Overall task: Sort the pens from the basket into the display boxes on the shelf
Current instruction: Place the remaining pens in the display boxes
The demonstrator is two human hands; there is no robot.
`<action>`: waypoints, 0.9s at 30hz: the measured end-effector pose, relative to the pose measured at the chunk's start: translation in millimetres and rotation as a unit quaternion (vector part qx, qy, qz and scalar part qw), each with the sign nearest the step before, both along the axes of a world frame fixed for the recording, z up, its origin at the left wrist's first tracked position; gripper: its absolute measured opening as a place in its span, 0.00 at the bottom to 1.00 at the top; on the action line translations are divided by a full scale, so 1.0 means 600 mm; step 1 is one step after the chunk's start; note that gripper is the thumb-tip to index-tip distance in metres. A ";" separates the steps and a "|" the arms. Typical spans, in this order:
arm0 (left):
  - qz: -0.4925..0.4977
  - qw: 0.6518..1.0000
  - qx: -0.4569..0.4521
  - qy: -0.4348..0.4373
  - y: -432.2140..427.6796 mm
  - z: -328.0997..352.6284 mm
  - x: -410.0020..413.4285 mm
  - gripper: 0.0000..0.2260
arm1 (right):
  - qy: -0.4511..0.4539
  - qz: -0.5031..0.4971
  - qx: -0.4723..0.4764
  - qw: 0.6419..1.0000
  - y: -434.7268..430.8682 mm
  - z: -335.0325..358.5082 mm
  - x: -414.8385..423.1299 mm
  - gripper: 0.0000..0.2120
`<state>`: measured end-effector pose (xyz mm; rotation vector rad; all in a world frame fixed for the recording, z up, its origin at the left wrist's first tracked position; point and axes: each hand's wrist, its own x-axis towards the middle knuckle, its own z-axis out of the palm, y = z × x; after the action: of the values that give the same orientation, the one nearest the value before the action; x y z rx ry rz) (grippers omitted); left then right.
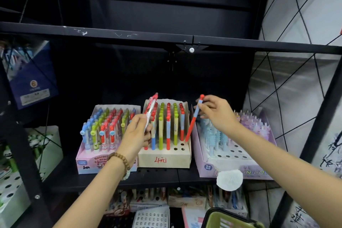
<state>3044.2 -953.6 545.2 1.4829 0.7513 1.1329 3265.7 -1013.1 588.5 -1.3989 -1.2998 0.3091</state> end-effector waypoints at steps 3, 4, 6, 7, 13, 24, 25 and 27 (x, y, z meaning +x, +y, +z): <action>0.002 1.000 -0.001 -0.011 0.000 -0.010 -0.006 0.08 | -0.046 -0.018 -0.015 0.999 0.024 -0.013 -0.002 0.03; 0.003 1.000 -0.005 -0.018 -0.001 -0.012 -0.008 0.08 | -0.057 -0.022 -0.029 0.998 0.031 -0.018 -0.002 0.03; 0.005 1.000 -0.006 -0.027 -0.002 -0.013 -0.012 0.08 | -0.082 -0.023 -0.064 0.994 0.043 -0.028 -0.004 0.06; 0.004 1.000 -0.005 -0.029 -0.002 -0.014 -0.013 0.08 | -0.099 -0.021 -0.080 0.992 0.048 -0.032 -0.007 0.07; 0.007 0.999 0.004 -0.044 -0.009 -0.029 -0.021 0.06 | -0.160 -0.039 -0.131 0.978 0.052 -0.012 -0.008 0.08; 0.053 0.997 0.032 -0.049 -0.013 -0.038 -0.059 0.05 | -0.147 -0.054 -0.168 0.973 0.023 0.034 -0.049 0.13; 0.063 0.996 0.050 -0.047 -0.012 -0.038 -0.065 0.04 | -0.110 -0.029 -0.142 0.983 0.019 0.046 -0.069 0.14; 0.079 0.992 0.094 -0.041 -0.012 -0.038 -0.068 0.03 | -0.017 0.092 -0.157 0.983 0.018 0.064 -0.125 0.17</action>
<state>3003.2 -961.0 522.3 1.5418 0.7298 1.4085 3190.6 -1002.6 626.8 -1.5531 -1.4570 0.6404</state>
